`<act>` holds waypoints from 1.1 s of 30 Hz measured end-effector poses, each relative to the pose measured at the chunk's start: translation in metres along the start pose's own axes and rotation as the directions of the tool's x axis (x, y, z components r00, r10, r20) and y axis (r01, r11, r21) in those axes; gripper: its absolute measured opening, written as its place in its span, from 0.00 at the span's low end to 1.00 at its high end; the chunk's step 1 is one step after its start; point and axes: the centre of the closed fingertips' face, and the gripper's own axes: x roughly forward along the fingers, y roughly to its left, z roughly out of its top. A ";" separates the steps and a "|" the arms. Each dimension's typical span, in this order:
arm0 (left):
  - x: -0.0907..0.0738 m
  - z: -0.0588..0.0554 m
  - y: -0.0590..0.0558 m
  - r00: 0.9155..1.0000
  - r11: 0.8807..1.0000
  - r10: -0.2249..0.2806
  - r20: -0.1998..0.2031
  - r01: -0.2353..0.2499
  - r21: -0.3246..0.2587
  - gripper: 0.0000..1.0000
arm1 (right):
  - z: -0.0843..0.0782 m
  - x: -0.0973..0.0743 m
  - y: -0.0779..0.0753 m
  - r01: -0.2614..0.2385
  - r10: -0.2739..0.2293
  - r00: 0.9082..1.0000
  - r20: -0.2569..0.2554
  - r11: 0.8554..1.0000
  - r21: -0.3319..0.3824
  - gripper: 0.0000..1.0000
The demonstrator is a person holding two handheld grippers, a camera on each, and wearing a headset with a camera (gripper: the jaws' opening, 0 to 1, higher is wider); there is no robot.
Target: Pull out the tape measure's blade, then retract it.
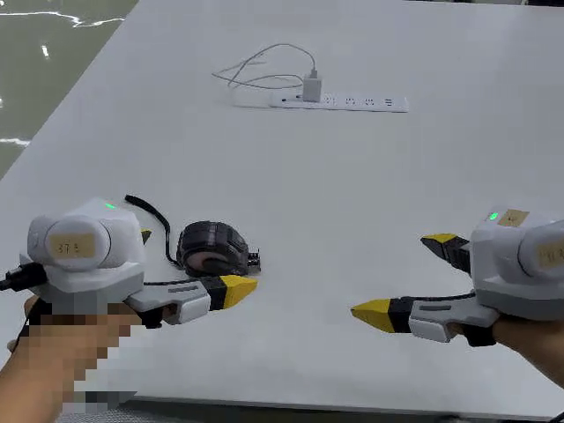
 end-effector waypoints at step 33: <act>-0.036 0.001 0.011 0.999 0.999 0.035 0.014 -0.035 0.002 0.99 | -0.004 -0.036 0.000 0.081 -0.083 0.996 0.023 0.993 0.084 0.90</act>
